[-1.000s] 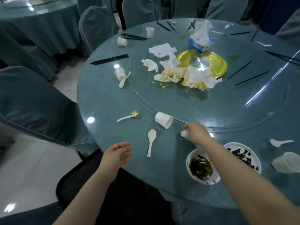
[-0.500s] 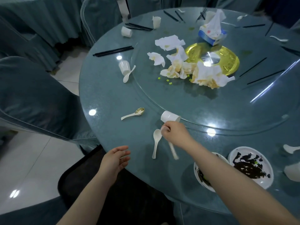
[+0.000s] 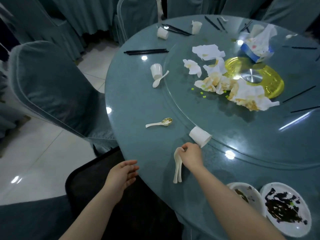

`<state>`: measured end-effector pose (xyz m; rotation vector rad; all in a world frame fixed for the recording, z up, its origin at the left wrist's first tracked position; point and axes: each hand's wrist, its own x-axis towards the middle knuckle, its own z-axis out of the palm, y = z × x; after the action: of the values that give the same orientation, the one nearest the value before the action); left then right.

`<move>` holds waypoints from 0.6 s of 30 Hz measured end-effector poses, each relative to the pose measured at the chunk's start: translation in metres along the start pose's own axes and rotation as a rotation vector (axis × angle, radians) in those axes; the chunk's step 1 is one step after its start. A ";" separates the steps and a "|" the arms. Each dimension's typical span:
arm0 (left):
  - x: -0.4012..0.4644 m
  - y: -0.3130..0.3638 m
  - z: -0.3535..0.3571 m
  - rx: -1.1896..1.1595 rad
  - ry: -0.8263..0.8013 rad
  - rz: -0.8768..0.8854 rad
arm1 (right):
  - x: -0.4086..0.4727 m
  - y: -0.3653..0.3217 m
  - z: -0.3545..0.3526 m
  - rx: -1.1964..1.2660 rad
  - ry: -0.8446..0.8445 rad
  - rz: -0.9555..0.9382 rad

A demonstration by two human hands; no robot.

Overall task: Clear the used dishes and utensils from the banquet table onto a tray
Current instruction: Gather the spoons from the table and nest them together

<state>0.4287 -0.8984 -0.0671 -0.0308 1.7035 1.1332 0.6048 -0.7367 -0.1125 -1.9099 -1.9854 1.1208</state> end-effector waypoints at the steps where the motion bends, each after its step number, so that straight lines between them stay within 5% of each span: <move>1: 0.000 0.002 -0.001 0.011 -0.006 0.010 | 0.000 -0.004 0.002 0.037 -0.021 -0.008; 5: 0.002 0.010 0.003 0.177 -0.060 0.123 | -0.007 -0.031 0.010 0.265 -0.129 -0.020; 10: 0.000 0.024 0.021 0.732 -0.085 0.388 | -0.015 -0.066 0.015 0.451 -0.177 -0.097; 18: 0.009 0.037 0.039 0.710 -0.145 0.366 | -0.008 -0.072 0.012 0.452 -0.165 -0.141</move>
<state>0.4348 -0.8472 -0.0499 0.8113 1.9336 0.6995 0.5418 -0.7414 -0.0745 -1.4679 -1.7139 1.5659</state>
